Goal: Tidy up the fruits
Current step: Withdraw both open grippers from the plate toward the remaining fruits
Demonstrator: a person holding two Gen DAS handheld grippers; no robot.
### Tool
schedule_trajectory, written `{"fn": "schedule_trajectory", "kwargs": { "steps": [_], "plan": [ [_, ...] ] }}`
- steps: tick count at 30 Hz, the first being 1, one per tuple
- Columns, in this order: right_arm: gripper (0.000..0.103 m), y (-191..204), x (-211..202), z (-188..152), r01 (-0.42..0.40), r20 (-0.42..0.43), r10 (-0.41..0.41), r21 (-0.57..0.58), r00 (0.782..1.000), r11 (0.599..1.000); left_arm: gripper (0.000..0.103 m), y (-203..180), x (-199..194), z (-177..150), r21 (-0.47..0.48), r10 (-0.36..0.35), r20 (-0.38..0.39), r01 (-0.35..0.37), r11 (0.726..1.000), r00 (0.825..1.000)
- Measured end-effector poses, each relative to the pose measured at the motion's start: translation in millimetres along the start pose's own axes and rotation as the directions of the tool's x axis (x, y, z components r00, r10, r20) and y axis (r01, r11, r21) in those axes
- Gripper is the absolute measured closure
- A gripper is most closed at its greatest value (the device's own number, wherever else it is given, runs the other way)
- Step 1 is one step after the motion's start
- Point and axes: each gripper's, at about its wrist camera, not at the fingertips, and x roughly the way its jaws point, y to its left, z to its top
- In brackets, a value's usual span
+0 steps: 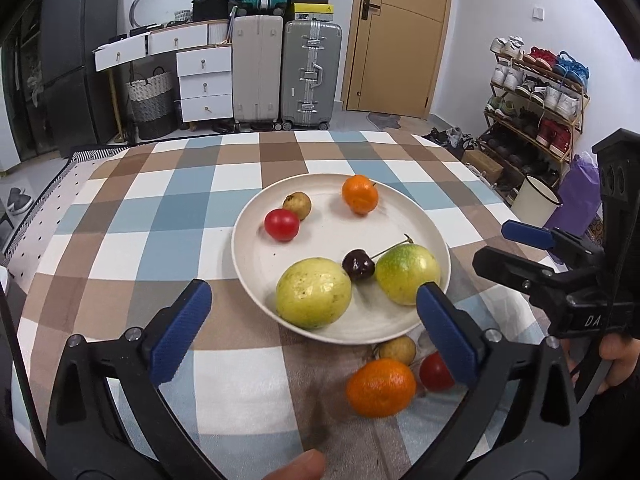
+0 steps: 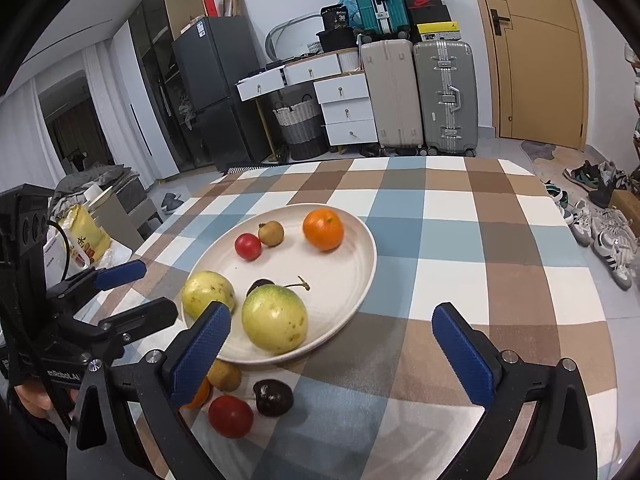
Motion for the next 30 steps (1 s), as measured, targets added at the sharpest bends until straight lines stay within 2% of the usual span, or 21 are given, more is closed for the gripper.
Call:
{"fn": "schedule_trajectory", "kwargs": {
  "steps": [16,30],
  "plan": [
    [0.001,7.9,-31.9,-19.1,0.039,-0.056,-0.040,-0.012,0.998,0.999,0.001,3.6,-32.4,-37.3,0.002,0.014,-0.040,-0.013,1.000,0.999],
    [0.001,32.1,-31.9,-42.4,0.061,-0.121,-0.061,-0.005,0.991,0.998,0.001,11.3,-36.5,-57.4,-0.003,0.023,-0.054,-0.023,1.000,0.998]
  ]
}}
